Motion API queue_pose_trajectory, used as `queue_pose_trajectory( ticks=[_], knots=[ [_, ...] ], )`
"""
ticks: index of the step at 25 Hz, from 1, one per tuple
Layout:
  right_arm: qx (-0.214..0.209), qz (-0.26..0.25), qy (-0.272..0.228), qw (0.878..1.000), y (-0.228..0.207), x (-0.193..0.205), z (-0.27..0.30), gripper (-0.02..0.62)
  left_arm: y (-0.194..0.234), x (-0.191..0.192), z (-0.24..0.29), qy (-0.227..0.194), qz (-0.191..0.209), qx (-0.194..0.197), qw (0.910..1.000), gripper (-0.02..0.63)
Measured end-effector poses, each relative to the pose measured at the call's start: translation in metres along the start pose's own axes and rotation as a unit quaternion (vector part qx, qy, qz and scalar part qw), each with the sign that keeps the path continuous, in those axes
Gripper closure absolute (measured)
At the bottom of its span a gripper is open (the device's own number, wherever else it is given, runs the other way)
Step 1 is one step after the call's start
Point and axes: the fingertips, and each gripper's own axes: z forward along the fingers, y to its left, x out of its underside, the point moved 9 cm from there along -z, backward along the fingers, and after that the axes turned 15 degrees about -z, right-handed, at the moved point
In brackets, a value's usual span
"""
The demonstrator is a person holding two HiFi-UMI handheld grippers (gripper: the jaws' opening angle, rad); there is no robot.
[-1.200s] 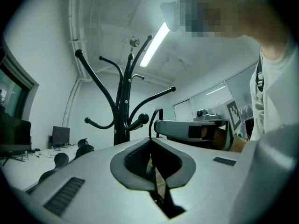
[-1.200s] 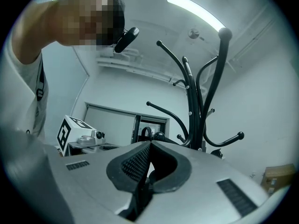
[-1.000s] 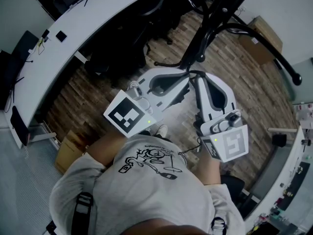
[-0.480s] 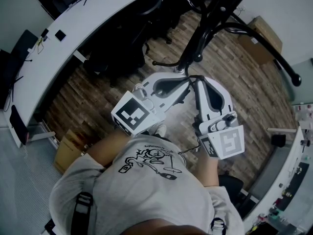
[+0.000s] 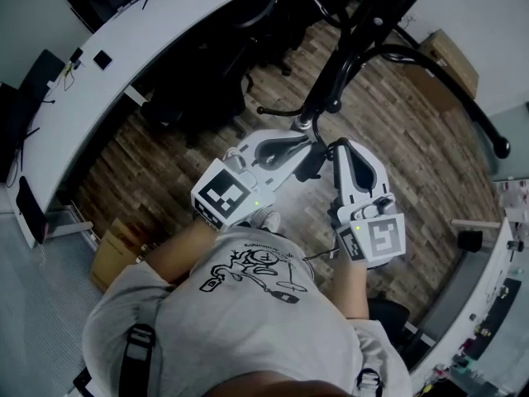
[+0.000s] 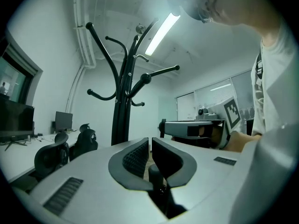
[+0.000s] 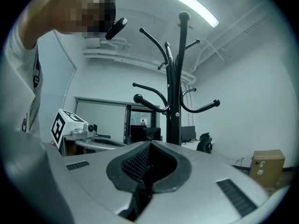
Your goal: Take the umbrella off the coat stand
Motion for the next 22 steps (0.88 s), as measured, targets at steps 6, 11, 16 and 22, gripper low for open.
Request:
queue_pose_trajectory(
  ticks=[6,11,16,22],
  knots=[
    [0.0,0.01,0.015,1.0,-0.003,0.027,-0.002,0.589,0.011,-0.002,-0.006,-0.007,-0.012,-0.032,0.9994,0.58],
    [0.005,0.012,0.02,1.0,-0.004,0.035,-0.005,0.589,0.016,0.003,-0.008,-0.01,-0.014,-0.041,0.999,0.58],
    [0.009,0.014,0.024,1.0,-0.004,0.038,-0.008,0.589,0.02,0.004,-0.01,-0.011,-0.014,-0.049,0.9986,0.58],
    [0.011,0.006,0.037,0.999,-0.002,0.038,-0.008,0.589,0.022,0.005,-0.011,-0.01,-0.017,-0.051,0.9985,0.58]
  ],
)
